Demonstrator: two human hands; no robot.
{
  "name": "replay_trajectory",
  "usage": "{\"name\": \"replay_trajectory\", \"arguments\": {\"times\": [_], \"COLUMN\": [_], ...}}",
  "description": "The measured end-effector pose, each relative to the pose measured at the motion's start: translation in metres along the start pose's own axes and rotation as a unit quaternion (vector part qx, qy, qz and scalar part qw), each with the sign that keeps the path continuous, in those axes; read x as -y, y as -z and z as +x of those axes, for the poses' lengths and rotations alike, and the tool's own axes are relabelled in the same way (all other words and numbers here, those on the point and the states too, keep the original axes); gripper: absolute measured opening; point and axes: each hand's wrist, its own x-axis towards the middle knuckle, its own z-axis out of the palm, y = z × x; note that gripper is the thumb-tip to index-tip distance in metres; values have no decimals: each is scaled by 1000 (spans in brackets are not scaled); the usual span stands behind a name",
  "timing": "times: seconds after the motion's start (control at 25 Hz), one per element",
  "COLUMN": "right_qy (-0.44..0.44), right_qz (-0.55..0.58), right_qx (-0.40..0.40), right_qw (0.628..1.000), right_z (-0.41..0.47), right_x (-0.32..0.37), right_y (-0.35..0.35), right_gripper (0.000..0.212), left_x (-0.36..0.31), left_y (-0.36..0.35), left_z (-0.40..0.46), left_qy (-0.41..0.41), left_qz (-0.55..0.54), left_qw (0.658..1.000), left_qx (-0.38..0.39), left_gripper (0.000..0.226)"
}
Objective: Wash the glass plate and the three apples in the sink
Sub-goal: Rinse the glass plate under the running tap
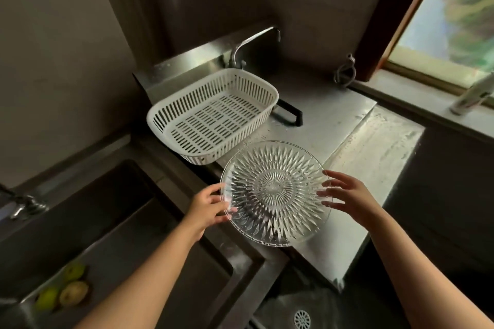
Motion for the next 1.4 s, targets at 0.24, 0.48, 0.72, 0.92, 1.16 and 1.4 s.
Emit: {"name": "replay_trajectory", "arguments": {"times": [0.24, 0.48, 0.72, 0.92, 1.16, 1.4], "right_qy": [-19, -36, -34, -32, 17, 24], "right_qz": [15, -7, -21, -67, -125, -193], "right_qx": [-31, -37, -36, -51, 4, 211], "right_qw": [999, 999, 999, 996, 992, 958], "right_z": [21, 31, 27, 14, -8, -2], "right_x": [-9, -17, -13, -3, 36, 44], "right_y": [-6, -3, -4, 7, -23, -157], "right_gripper": [52, 54, 51, 44, 43, 36], "left_x": [0, 9, 6, -4, -17, 2], "left_y": [2, 3, 6, 22, 50, 103], "left_z": [28, 37, 36, 22, -12, -57], "left_qy": [10, 11, 34, 44, 7, 17], "left_qz": [11, 3, -5, 17, 45, 23], "left_qw": [1000, 1000, 999, 999, 999, 997], "left_qx": [-12, -7, 7, 11, -5, -72], "left_gripper": [44, 42, 45, 49, 48, 46]}}
